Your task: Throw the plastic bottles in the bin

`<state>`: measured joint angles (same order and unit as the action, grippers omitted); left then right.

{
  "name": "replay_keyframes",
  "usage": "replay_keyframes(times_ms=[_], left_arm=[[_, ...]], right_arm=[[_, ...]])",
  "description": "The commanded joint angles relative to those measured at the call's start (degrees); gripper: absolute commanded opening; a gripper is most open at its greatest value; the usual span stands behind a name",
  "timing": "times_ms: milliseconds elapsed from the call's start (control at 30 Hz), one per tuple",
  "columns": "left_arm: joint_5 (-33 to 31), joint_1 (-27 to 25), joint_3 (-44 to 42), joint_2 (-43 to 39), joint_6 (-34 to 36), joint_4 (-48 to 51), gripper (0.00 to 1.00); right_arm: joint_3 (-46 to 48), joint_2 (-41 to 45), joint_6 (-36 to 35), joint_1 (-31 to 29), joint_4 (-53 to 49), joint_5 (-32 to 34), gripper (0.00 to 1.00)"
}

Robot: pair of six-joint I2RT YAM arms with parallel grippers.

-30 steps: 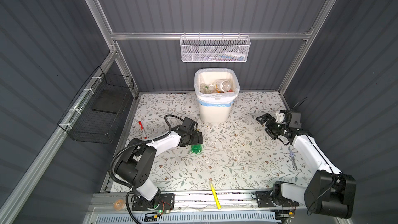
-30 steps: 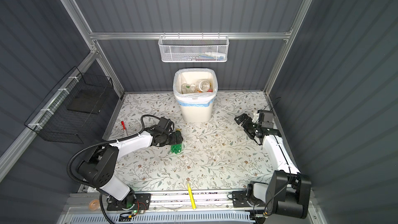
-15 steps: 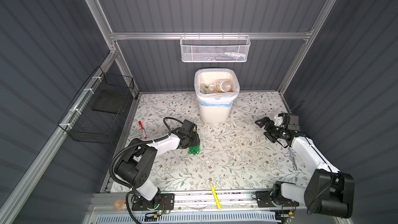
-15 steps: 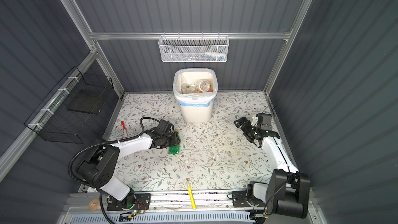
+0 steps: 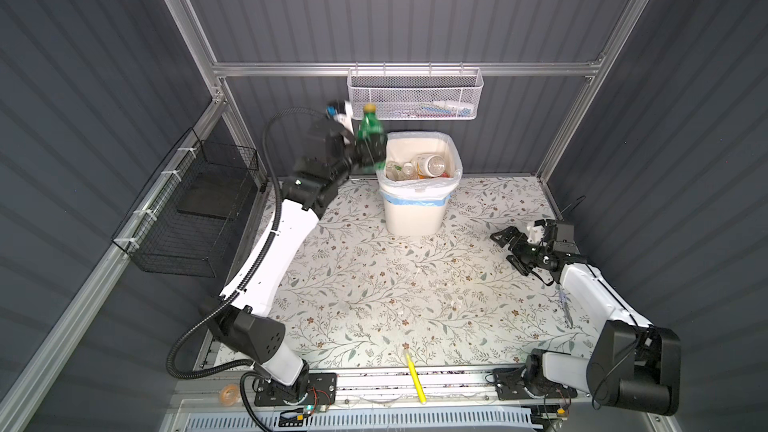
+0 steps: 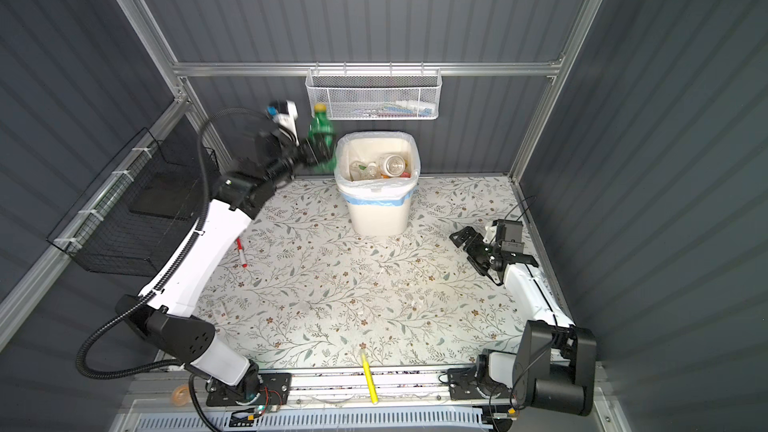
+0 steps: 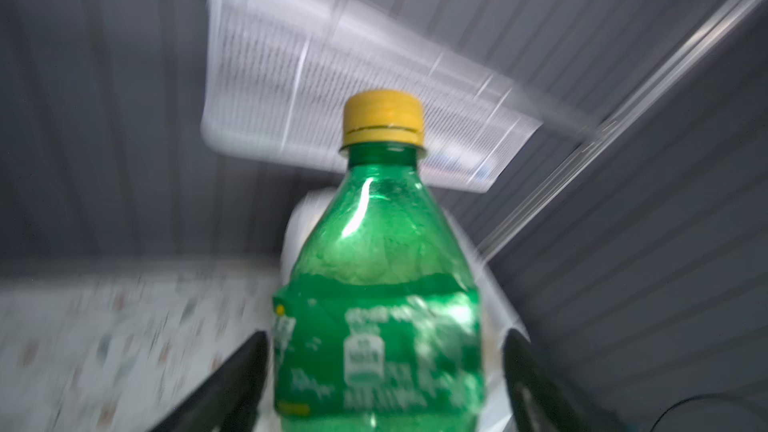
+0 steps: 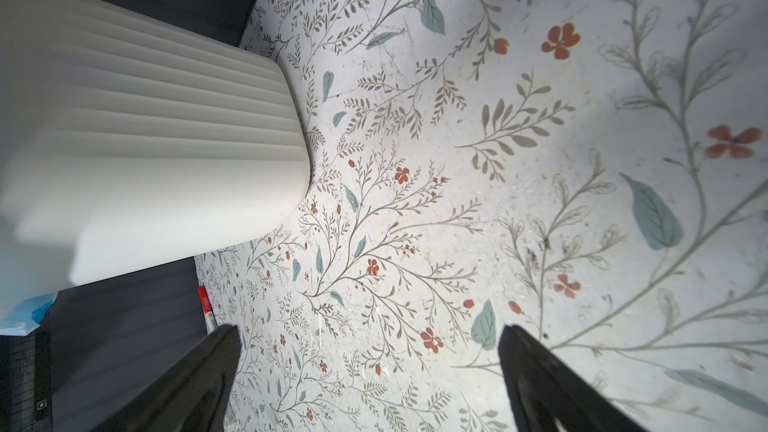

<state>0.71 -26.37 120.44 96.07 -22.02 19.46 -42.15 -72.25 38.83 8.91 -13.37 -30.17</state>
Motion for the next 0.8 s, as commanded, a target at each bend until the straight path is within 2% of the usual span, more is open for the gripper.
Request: replay_keyframes(times_ms=[0,67,100,133,267,367,567,633,767], left_arm=[[5.2,-0.4,18.1,16.2,5.8,8.6,1.00],[7.7,-0.4,34.7,26.4,5.0,14.6,1.00],[8.2,-0.4,39.0,28.9,4.7,15.4,1.00],[7.5,-0.3,38.5,29.2,4.6,14.2,1.00],[7.0,2.6,18.7,20.8,1.1,1.7,1.00],[5.7,4.4,16.1,16.5,2.3,3.6,1.00],[-1.7,6.0,-0.4,0.5,8.3,-0.8,1.00],[-3.8,7.6,-8.2,-4.1,9.1,-1.9,1.00],[-5.1,14.2,-27.6,-11.7,7.1,-4.7,1.00]], right_arm=[[1.3,0.9,1.4,0.0,1.8,-1.4,0.99],[1.6,1.5,1.9,-0.1,1.8,-1.7,0.99],[1.8,1.8,2.0,-0.2,1.7,-1.7,0.99],[2.0,2.1,1.9,-0.3,1.4,-1.6,0.99],[1.6,2.6,0.8,-0.2,-0.3,-0.9,0.99],[1.2,2.3,0.5,-0.3,-0.6,-0.7,0.99],[0.7,-0.5,0.8,-0.3,0.8,-0.9,0.99],[0.4,-1.3,0.6,-0.4,1.1,-0.5,0.99],[-0.9,-2.4,-2.4,-0.4,0.4,1.8,0.99]])
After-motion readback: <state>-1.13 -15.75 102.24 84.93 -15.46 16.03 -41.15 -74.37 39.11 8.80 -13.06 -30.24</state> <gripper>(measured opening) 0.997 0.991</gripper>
